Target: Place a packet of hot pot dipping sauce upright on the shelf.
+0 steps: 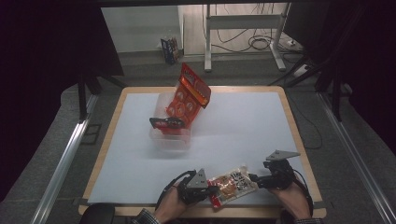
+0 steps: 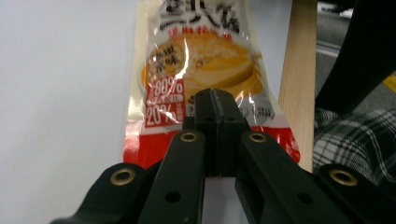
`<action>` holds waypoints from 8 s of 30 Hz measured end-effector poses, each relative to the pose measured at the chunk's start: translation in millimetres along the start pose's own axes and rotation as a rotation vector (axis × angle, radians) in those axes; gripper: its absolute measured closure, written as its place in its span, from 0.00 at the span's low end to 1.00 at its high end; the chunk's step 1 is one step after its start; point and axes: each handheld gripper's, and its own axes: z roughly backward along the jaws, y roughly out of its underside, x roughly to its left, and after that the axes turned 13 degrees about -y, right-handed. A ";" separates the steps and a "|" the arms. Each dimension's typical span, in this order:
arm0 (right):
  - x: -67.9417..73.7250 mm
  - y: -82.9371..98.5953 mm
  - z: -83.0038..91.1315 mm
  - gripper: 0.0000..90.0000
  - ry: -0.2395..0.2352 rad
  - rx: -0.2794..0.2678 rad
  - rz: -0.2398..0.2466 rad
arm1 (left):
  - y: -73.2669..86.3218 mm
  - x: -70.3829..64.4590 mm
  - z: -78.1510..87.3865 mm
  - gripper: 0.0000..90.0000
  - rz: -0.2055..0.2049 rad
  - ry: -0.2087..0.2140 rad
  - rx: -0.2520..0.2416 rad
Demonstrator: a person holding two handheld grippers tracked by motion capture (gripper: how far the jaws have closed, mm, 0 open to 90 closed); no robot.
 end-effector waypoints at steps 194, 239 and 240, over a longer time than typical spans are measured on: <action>87.4 -229.8 -120.7 0.93 -0.442 -0.125 0.426 | 53.2 46.2 100.2 0.03 0.159 -0.264 -0.054; 87.2 -227.8 -175.3 0.90 -0.409 0.014 0.414 | 53.3 45.4 100.5 0.03 0.139 -0.273 -0.041; 88.5 -227.8 -177.1 0.90 -0.385 0.031 0.430 | 53.3 45.4 100.5 0.03 0.139 -0.273 -0.040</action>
